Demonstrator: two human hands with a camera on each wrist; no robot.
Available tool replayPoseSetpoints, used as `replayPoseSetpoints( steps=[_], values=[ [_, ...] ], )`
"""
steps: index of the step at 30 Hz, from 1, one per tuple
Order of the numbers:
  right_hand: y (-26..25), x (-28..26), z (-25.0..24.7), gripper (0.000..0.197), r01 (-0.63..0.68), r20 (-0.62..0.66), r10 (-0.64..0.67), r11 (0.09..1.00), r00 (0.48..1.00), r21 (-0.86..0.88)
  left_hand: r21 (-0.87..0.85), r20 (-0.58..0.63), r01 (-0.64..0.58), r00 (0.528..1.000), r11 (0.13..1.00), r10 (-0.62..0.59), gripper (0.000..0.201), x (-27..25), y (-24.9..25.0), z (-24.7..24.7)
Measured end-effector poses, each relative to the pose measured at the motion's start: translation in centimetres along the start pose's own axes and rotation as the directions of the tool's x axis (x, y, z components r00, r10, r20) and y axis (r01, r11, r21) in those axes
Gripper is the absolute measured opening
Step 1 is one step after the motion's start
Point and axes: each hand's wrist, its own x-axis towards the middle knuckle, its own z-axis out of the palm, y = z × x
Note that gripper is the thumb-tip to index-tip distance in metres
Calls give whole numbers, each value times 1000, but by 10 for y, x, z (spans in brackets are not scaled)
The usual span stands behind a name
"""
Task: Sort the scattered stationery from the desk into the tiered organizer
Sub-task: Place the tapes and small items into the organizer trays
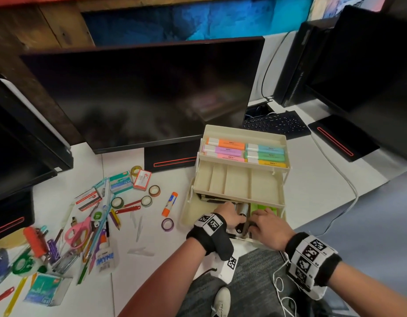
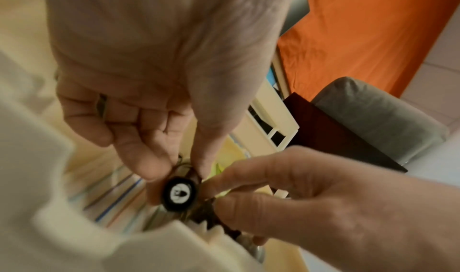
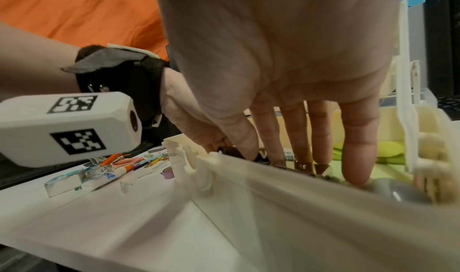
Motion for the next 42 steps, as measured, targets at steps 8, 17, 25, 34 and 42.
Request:
replayPoseSetpoints(
  steps=[8, 17, 25, 34, 42],
  values=[
    [-3, -4, -3, 37, -23, -44, 27, 996, 999, 83, 12, 23, 39, 999, 999, -39, 35, 8, 1, 13],
    [-14, -4, -1, 35, 27, -56, -31, 997, 998, -68, 283, -115, -36, 991, 958, 72, 34, 2, 4, 8],
    [-16, -1, -6, 36, 19, 17, -18, 997, 1000, -81, 247, -32, -94, 994, 965, 105, 22, 3, -6, 9],
    [-26, -2, -8, 45, 90, 69, -80, 986, 994, -143, 278, 46, -131, 991, 952, 123, 21, -2, -33, 2],
    [-26, 16, 1, 122, 138, 108, -115, 963, 987, -233, 257, -37, -192, 977, 947, 208, 21, -27, -34, -11]
  ],
)
